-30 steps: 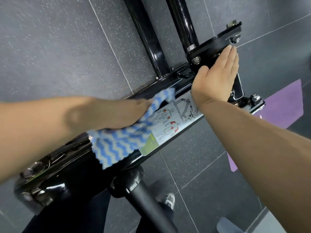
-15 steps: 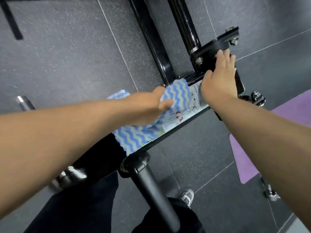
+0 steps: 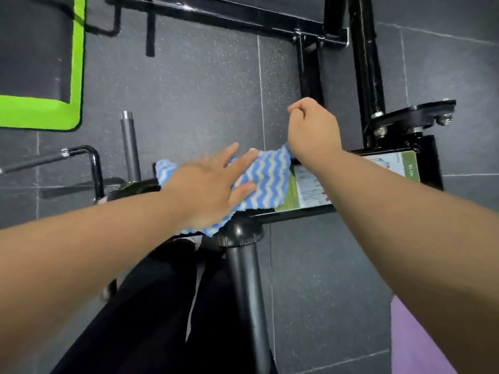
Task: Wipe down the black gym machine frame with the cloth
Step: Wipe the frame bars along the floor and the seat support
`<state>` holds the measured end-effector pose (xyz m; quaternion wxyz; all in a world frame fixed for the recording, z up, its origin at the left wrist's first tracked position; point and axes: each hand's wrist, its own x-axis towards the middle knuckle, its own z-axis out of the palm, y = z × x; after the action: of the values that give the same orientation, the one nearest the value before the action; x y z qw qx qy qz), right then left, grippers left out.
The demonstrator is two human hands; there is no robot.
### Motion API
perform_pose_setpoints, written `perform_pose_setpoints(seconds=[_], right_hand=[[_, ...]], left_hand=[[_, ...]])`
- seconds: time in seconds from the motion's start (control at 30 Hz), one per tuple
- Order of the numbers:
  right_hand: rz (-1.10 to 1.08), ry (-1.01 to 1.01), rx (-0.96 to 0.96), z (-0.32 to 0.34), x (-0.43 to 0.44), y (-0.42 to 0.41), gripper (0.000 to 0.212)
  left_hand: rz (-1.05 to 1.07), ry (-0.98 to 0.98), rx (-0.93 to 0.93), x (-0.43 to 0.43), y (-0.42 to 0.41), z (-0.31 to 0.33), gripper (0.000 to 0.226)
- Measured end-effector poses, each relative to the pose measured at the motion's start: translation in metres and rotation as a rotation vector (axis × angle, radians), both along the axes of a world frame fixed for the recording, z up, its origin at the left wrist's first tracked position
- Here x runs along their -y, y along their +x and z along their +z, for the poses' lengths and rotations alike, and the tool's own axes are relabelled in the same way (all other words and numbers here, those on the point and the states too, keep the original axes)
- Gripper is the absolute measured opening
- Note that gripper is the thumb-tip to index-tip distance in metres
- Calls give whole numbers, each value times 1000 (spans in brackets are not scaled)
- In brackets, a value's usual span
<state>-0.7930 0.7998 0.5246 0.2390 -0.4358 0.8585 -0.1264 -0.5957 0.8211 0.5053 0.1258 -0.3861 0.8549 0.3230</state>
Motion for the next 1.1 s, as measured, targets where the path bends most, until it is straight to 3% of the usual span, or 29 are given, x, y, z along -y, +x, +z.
perform_pose_setpoints(seconds=[0.1,0.23,0.4,0.57,0.7,0.8,0.93,1.0,1.1], right_hand=[[98,-25,37,-3,1,22,28],[257,-20,43,-1,-1,46,31],[396,14,33,-9,-7,84,31],[171,26,-86,-8,-2,90,32],[125,26,-128,-7,-7,123,33],[145,17,-134,-14,-18,152,29],[218,24,-214,-20,-41,164,30],[202,-68,-245,-21,-49,160,30],[134,-203,-263,-20,-60,153,26]], left_hand=[[182,-26,-19,4,47,-1,61],[439,196,134,17,83,-7,59],[328,214,129,28,41,-6,54],[223,187,-2,24,47,-15,53],[269,286,-157,25,119,-48,54],[323,375,-106,34,153,-74,67],[516,496,-75,33,158,-78,59],[487,430,-124,29,143,-64,61],[232,121,-233,14,103,-41,53]])
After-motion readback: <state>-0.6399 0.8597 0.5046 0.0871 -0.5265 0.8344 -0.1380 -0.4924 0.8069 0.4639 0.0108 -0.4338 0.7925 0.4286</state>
